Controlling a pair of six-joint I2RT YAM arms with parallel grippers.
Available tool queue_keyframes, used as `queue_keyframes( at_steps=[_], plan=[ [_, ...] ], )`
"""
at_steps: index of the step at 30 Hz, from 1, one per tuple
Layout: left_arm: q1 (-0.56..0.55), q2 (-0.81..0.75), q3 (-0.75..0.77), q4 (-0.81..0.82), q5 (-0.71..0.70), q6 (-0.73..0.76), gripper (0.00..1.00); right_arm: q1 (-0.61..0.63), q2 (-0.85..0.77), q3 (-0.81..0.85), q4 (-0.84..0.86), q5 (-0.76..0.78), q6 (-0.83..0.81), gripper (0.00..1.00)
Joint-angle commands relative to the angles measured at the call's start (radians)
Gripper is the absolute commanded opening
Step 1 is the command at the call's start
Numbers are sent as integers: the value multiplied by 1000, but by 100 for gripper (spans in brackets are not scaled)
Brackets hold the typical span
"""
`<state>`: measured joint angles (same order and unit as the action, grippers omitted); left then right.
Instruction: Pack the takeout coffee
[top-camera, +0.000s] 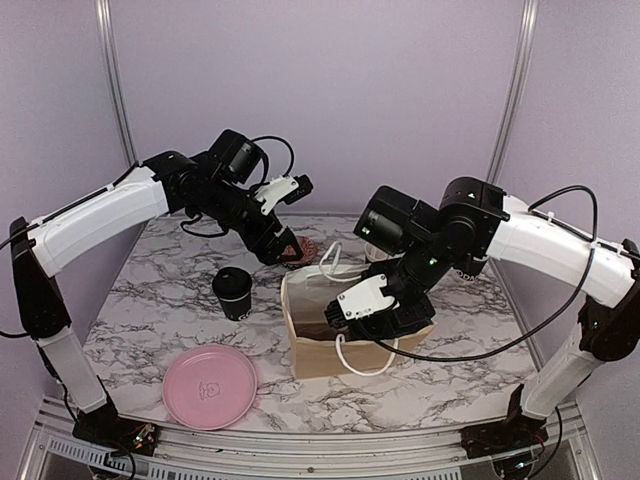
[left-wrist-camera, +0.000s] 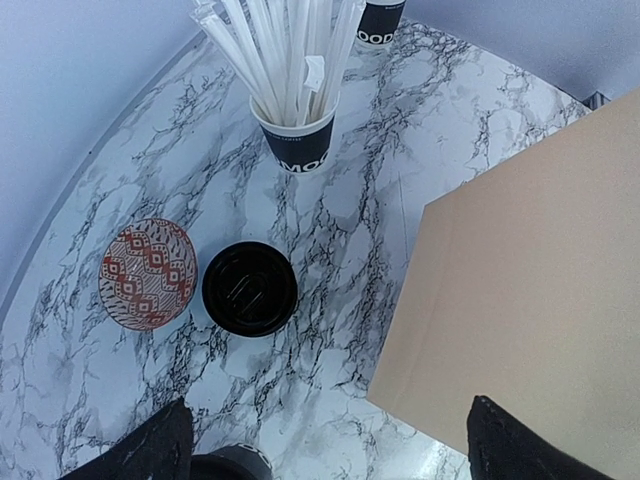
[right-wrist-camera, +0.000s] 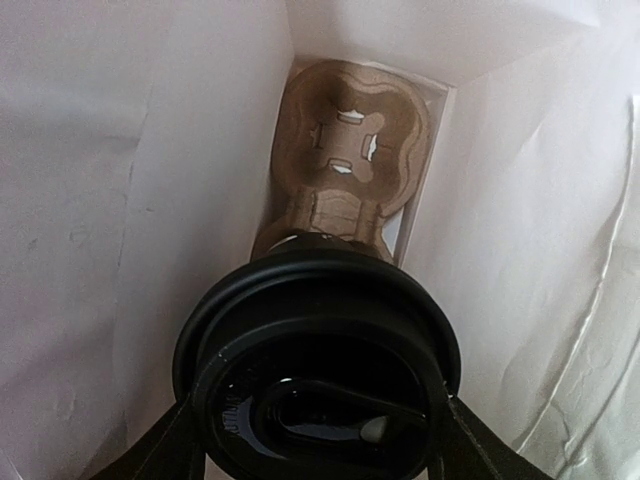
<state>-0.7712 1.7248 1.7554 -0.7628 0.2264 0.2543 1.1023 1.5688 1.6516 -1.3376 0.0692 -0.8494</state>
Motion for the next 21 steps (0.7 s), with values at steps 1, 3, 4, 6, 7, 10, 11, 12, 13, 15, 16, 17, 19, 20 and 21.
queue_keyframes(
  at_steps=[1, 3, 4, 6, 7, 10, 11, 12, 13, 15, 16, 17, 19, 20, 21],
  plan=[
    [3, 22, 55, -30, 0, 13, 96, -6, -12, 16, 37, 12, 13, 33],
    [3, 27, 69, -33, 4, 11, 96, -8, -11, 36, 38, 21, 19, 33],
    [3, 32, 79, -36, 5, 5, 96, -9, -14, 44, 38, 24, 26, 33],
    [4, 36, 97, -55, 12, -7, 96, -10, -35, 40, 42, 17, 32, 33],
    [4, 36, 99, -55, 21, -11, 96, -9, -55, 19, 53, 14, 28, 33],
    [-1, 44, 110, -56, 43, -23, 96, -9, -96, -11, 75, 16, 3, 33],
    [-1, 49, 117, -56, 43, -28, 96, -9, -98, -8, 67, 8, -8, 33],
    [-3, 54, 123, -56, 52, -34, 96, -9, -100, -3, 55, -7, -17, 34],
    [-6, 58, 128, -56, 62, -41, 95, -9, -103, 3, 46, -35, -26, 34],
    [-19, 64, 129, -56, 77, -49, 95, -5, -117, -1, 24, -97, -52, 34],
    [-25, 63, 124, -56, 83, -49, 95, 1, -127, -14, 19, -112, -59, 34],
    [-32, 62, 114, -55, 90, -49, 95, 10, -139, -32, 17, -119, -56, 34],
    [-42, 65, 98, -55, 99, -47, 95, 31, -154, -63, -6, -137, -49, 34],
    [-47, 70, 93, -55, 102, -47, 95, 41, -160, -73, -20, -142, -44, 34],
    [-51, 75, 87, -54, 106, -47, 94, 48, -166, -82, -33, -143, -34, 34]
  ],
)
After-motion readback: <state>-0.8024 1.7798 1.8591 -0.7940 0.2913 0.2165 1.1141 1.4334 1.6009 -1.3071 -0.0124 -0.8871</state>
